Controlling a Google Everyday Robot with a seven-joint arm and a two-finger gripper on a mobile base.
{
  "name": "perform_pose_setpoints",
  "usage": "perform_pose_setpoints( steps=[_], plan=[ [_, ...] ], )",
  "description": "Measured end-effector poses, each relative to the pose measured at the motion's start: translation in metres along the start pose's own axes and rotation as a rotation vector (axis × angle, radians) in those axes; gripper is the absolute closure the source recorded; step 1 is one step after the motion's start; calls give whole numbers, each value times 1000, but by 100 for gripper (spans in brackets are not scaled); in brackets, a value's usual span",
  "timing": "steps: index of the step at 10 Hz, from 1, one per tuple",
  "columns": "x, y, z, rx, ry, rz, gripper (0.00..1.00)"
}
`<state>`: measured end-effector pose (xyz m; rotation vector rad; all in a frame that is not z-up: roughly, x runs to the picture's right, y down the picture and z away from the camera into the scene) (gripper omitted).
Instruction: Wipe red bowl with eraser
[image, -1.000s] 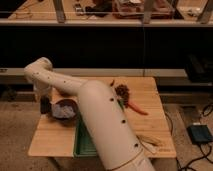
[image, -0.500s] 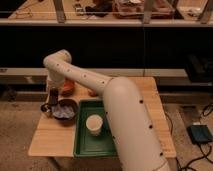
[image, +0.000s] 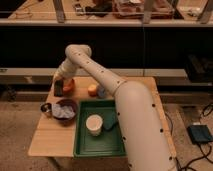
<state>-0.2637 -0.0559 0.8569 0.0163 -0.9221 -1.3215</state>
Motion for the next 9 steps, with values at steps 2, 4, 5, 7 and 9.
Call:
perform_pose_setpoints(
  steps=[2, 4, 5, 7, 9],
  plan=[
    [-1, -2, 2, -10, -1, 0, 45],
    [5, 7, -1, -106, 54, 74, 45],
    [6, 13, -3, -251, 97, 153, 57],
    [6, 21, -6, -440, 157, 294, 75],
    [11, 47, -17, -528, 270, 518, 95]
  ],
)
